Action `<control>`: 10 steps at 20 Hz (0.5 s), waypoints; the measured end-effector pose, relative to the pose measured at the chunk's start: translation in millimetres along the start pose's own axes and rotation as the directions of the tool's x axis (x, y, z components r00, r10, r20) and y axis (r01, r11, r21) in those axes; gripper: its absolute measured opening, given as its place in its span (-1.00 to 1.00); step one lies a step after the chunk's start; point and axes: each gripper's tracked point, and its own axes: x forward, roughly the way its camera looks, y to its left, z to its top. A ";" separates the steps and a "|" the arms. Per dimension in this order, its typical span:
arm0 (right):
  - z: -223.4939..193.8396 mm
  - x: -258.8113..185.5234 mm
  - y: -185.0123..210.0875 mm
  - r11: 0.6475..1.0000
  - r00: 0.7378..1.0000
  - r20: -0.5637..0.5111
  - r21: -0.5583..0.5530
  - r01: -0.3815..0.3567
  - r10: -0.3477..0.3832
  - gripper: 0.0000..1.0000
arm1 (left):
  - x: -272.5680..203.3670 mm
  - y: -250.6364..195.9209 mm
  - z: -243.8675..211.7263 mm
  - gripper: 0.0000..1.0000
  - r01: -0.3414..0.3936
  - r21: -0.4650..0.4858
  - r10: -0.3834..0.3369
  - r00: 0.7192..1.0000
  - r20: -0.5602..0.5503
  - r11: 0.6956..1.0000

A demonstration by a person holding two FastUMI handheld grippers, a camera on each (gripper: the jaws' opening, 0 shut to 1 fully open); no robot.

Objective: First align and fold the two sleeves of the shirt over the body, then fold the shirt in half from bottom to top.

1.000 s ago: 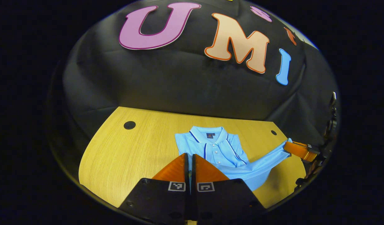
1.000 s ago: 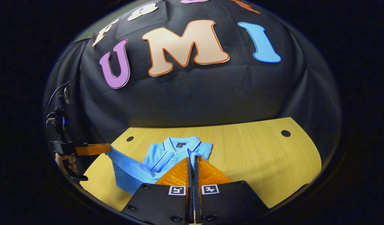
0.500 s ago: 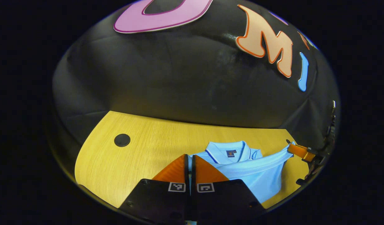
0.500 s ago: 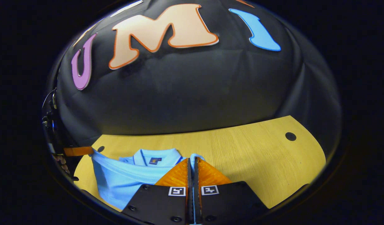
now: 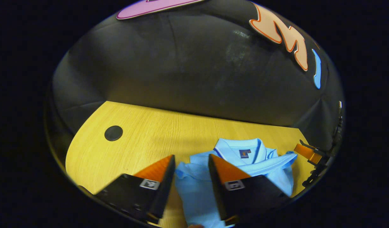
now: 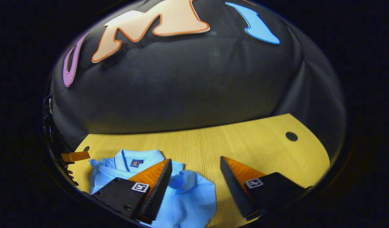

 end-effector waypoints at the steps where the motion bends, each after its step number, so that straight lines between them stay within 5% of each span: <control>1: 20.1 -17.6 0.6 1.000 0.999 0.049 -0.016 -0.005 0.005 0.90 | -17.0 -4.2 13.6 0.71 -0.013 0.020 0.012 0.999 0.039 1.000; 4: 92.8 -94.8 -9.7 0.993 0.967 0.255 -0.111 0.041 -0.011 0.90 | -90.4 -26.5 57.1 0.72 -0.047 0.065 0.035 0.984 0.177 0.997; 6: 124.0 -153.2 4.5 0.989 0.925 0.376 -0.148 0.009 0.048 0.98 | -146.3 -42.3 75.5 0.82 -0.100 0.106 0.071 0.967 0.246 0.989; 8: 144.2 -202.4 7.9 0.983 0.894 0.434 -0.179 -0.035 0.111 0.97 | -198.6 -67.2 97.3 0.89 -0.118 0.122 0.069 0.934 0.349 0.985; 10: 138.9 -242.1 7.5 0.980 0.892 0.431 -0.189 -0.059 0.137 0.99 | -246.6 -89.2 100.8 0.89 -0.113 0.108 0.061 0.914 0.402 0.988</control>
